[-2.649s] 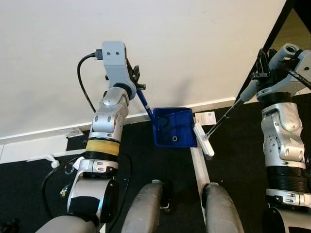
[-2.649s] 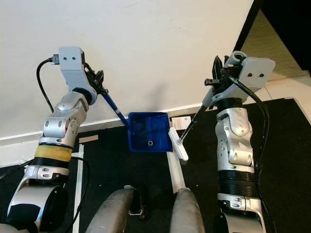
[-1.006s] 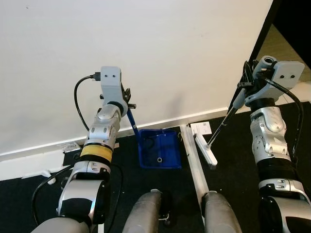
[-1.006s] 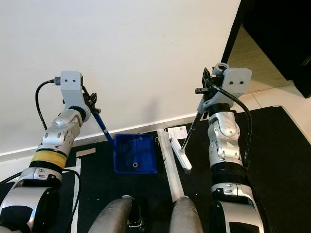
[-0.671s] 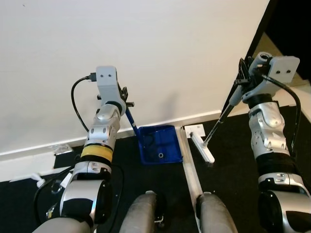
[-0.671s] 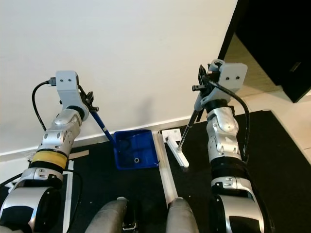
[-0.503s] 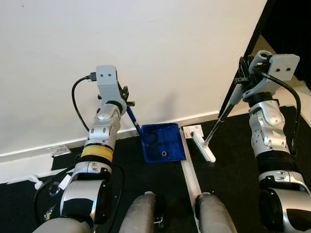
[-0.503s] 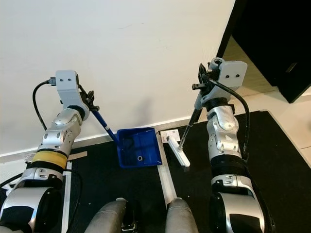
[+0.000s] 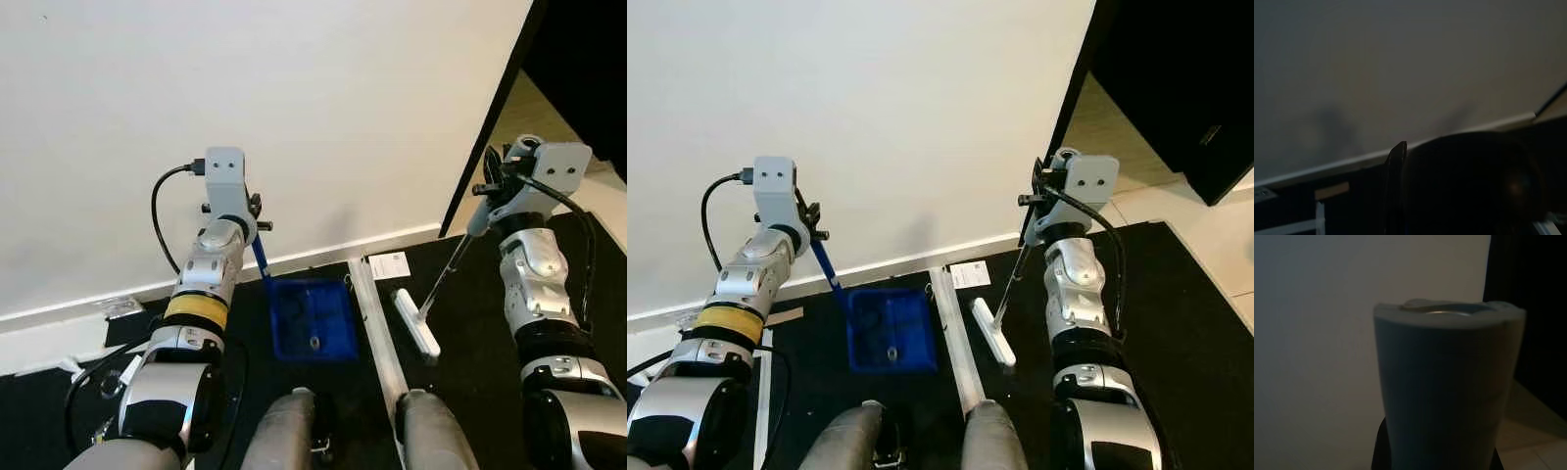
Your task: Sweep floor
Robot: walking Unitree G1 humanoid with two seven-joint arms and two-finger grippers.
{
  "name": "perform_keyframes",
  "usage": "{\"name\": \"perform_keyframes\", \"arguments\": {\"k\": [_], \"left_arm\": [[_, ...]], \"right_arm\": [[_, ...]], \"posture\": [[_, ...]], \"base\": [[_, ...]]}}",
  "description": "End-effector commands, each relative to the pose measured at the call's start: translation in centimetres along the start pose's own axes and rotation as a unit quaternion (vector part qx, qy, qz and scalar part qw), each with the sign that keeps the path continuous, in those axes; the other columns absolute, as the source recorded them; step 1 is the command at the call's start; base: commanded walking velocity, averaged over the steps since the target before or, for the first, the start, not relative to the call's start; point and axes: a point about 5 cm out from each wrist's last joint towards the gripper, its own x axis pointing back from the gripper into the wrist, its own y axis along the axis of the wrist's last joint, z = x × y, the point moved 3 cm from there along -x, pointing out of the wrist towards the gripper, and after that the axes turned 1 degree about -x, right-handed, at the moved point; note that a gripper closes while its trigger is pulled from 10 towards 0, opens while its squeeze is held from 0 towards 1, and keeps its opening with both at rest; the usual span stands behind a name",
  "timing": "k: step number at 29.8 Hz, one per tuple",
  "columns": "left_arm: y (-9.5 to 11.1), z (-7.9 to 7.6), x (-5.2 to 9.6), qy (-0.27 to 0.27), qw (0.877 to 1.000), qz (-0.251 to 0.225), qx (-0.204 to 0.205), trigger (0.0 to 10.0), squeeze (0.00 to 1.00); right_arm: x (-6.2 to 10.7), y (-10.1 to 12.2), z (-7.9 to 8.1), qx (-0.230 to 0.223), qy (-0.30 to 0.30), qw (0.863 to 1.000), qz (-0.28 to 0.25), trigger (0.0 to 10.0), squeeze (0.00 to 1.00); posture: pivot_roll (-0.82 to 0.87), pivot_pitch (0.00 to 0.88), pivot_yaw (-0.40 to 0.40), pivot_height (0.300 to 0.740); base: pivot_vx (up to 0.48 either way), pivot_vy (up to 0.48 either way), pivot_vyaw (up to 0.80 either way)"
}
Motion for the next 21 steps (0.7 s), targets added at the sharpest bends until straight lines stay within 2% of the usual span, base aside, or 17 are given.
{"name": "perform_keyframes", "arguments": {"k": [1, 7, 9, 12, 14, 21], "left_arm": [[-0.4, 1.8, 0.4, 0.015, 1.0, -0.016, -0.015, 10.0, 0.0], [-1.1, 2.6, 0.7, 0.025, 1.0, -0.015, 0.01, 10.0, 0.0], [-0.5, 3.2, 1.0, 0.036, 0.998, -0.043, 0.027, 10.0, 0.0], [-0.1, 3.4, 1.1, 0.042, 0.997, -0.062, 0.003, 10.0, 0.0], [-0.2, 3.3, 1.2, 0.041, 0.997, -0.064, 0.0, 10.0, 0.0], [-0.4, 3.4, 1.2, 0.044, 0.997, -0.065, 0.016, 10.0, 0.0]], "right_arm": [[0.3, -0.2, 0.4, 0.008, 0.002, 1.0, -0.008, 10.0, 0.0], [0.8, -0.9, 0.5, 0.012, 0.0, 1.0, -0.004, 10.0, 0.0], [0.9, -1.2, 0.6, 0.009, 0.001, 1.0, -0.002, 10.0, 0.0], [0.9, -1.6, 1.1, 0.004, 0.011, 1.0, 0.003, 10.0, 0.0], [0.9, -1.7, 1.3, -0.002, 0.015, 1.0, 0.006, 10.0, 0.0], [0.8, -1.8, 1.5, -0.003, 0.018, 1.0, 0.007, 10.0, 0.0]], "posture": [[-0.14, 0.0, 0.099, 0.74], [-0.13, 0.0, 0.1, 0.74], [-0.13, 0.0, 0.098, 0.74], [-0.13, 0.0, 0.097, 0.74], [-0.13, 0.0, 0.097, 0.74], [-0.13, 0.0, 0.096, 0.74]], "base": [[0.0, 0.0, 0.0], [0.0, 0.0, 0.0], [0.0, 0.0, 0.0], [0.0, 0.0, 0.0], [0.0, 0.0, 0.0], [0.0, 0.0, 0.0]]}}
